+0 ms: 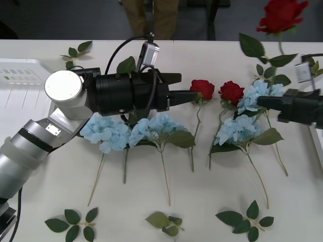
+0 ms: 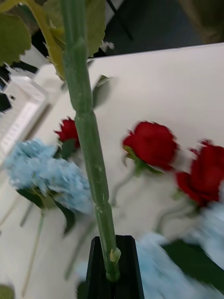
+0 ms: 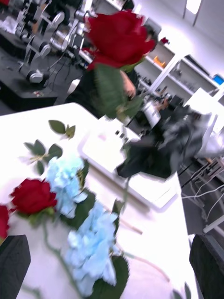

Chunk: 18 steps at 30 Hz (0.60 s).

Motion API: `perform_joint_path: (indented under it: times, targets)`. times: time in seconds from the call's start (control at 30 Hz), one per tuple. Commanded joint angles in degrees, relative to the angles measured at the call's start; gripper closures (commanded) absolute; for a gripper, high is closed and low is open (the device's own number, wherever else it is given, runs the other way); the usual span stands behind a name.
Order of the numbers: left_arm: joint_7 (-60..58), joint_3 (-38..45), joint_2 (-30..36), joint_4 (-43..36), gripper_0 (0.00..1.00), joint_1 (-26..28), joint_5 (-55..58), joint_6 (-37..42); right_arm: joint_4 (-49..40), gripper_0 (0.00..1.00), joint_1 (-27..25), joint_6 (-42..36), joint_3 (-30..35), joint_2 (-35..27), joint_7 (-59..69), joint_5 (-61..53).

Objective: Place the red flowers into the right box and the blue flowers into the left box. If a person shows an open palm, hand one flower to the person first, then continue sorting.

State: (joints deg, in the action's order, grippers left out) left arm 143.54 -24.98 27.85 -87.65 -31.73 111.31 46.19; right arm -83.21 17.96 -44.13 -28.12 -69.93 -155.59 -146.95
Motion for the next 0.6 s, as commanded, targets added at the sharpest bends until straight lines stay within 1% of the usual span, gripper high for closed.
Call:
perform_joint_path:
  times: [0.03,0.17,0.2,0.3,0.37,0.4,0.5,0.6]
  targets:
    - [-7.7,-5.8,11.2,-0.9,0.0,-0.9,1.1,-0.3,7.5,1.0,-2.5,-7.1,5.6,-11.4,2.1,5.9]
    - [-16.2,-11.8,21.4,-1.3,0.0,-3.9,1.0,-0.2,14.0,1.0,-2.5,-12.7,8.6,-14.2,3.7,15.0]
    - [-18.6,-13.7,24.5,-1.4,0.0,-4.7,1.0,-0.1,16.1,1.0,-2.5,-14.4,9.8,-13.9,4.9,18.4]
    - [-24.8,-16.5,30.6,-1.5,0.0,-4.9,-0.1,1.8,21.9,1.0,-2.4,-17.7,14.0,-11.2,6.0,28.4]
    - [-27.2,-16.7,33.2,-1.5,0.0,-4.0,-2.3,3.6,24.0,1.0,-2.2,-16.7,16.8,-9.5,6.2,36.6]
    - [-28.0,-16.6,34.1,-1.5,0.0,-3.6,-3.3,4.1,24.1,1.0,-2.3,-15.6,17.1,-9.4,6.3,39.4]
    - [-32.0,-16.5,36.8,-1.3,0.0,-3.5,-6.1,6.8,24.1,1.0,-2.3,-13.7,16.7,-10.1,9.0,46.7]
    - [-36.7,-14.9,37.9,-1.3,0.0,-3.6,-9.4,10.9,23.1,1.0,-2.5,-14.1,14.7,-10.1,13.6,51.6]
